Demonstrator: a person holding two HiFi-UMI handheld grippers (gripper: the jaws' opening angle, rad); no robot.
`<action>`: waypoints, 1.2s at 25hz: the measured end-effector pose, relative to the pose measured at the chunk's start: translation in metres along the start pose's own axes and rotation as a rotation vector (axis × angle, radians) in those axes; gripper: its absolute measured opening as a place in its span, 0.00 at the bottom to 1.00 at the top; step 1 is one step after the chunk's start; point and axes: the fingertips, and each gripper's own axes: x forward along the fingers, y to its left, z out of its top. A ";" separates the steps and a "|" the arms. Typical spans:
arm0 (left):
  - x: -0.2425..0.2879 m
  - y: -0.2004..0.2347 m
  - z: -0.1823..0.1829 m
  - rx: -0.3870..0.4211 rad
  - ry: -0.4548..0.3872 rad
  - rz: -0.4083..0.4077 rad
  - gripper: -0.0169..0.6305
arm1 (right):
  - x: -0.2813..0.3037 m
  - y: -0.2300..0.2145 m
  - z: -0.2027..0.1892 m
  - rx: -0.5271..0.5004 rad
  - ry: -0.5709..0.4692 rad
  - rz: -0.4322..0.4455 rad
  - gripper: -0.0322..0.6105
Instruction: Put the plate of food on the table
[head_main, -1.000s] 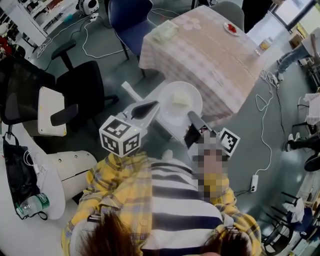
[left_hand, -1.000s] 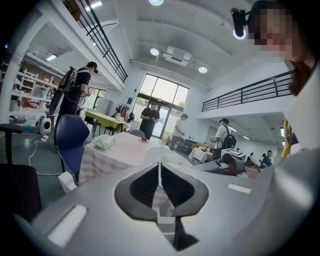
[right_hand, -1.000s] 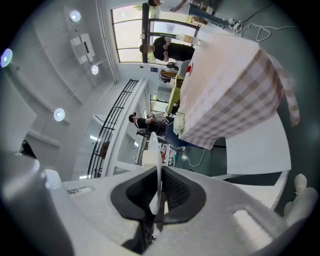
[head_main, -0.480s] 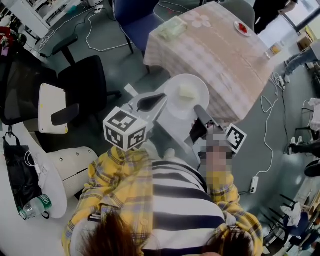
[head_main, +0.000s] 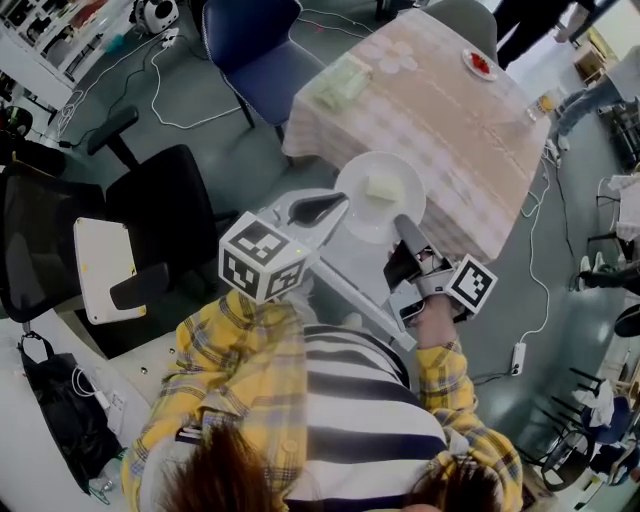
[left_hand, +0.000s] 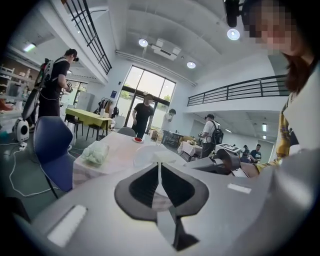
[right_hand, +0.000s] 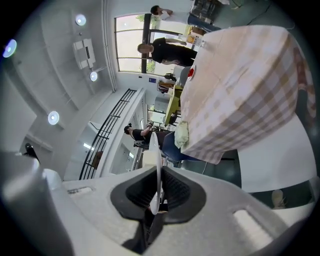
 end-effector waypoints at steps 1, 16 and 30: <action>0.002 0.005 0.002 0.005 0.006 -0.016 0.06 | 0.005 0.000 0.002 0.001 -0.014 -0.003 0.08; 0.041 0.048 0.021 0.052 0.068 -0.161 0.06 | 0.046 -0.005 0.042 0.002 -0.165 -0.072 0.08; 0.130 0.076 0.029 0.010 0.126 -0.158 0.06 | 0.082 -0.038 0.132 0.035 -0.175 -0.118 0.07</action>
